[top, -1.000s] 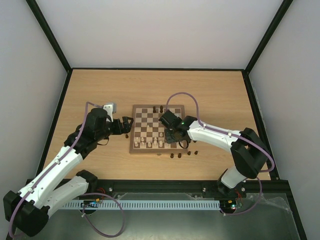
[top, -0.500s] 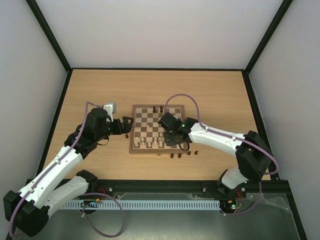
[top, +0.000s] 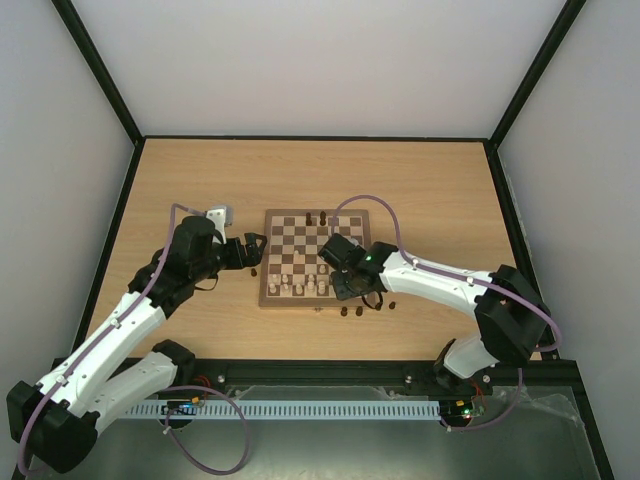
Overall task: Set up the chess pieces on the board
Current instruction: Place the chess piece on the chessboard.
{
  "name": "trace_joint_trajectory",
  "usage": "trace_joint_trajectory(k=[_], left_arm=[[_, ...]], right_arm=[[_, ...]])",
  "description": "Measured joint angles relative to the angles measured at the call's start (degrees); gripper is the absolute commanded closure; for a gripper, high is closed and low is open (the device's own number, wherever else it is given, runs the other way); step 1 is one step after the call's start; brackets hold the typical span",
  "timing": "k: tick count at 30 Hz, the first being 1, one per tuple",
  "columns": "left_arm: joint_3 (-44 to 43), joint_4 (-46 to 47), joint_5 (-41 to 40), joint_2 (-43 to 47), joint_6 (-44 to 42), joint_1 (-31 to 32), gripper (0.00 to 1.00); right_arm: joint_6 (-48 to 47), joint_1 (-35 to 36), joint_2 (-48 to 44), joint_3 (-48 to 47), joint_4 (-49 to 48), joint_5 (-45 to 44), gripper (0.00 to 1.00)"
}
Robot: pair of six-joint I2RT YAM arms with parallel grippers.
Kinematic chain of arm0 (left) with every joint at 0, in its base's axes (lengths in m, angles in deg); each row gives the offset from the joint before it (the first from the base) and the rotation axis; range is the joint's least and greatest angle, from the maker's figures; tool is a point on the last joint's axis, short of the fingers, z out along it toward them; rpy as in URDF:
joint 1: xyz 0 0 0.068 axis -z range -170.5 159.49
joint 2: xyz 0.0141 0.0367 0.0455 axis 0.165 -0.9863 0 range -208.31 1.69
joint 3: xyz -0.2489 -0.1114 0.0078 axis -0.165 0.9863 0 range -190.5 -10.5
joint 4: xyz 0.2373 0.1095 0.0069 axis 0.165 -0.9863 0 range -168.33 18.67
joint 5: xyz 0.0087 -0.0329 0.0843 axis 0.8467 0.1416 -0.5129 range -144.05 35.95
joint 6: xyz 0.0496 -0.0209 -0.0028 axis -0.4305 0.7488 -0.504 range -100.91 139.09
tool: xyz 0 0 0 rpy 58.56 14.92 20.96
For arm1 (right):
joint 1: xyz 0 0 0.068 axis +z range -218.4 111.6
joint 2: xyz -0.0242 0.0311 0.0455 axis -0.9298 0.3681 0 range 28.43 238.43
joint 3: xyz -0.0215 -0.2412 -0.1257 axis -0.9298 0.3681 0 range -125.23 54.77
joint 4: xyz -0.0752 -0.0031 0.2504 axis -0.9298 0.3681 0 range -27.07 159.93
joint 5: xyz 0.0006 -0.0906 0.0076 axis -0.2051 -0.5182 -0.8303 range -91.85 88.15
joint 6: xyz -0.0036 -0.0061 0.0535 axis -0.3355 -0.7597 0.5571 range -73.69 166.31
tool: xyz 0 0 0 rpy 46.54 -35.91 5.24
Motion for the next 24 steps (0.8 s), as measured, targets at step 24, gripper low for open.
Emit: trace_joint_trajectory(k=[24], left_arm=[[0.0,0.02,0.02,-0.02,0.44,-0.02,0.01]], right_arm=[[-0.37,0.0,0.83,0.11,-1.62,-0.24,0.88]])
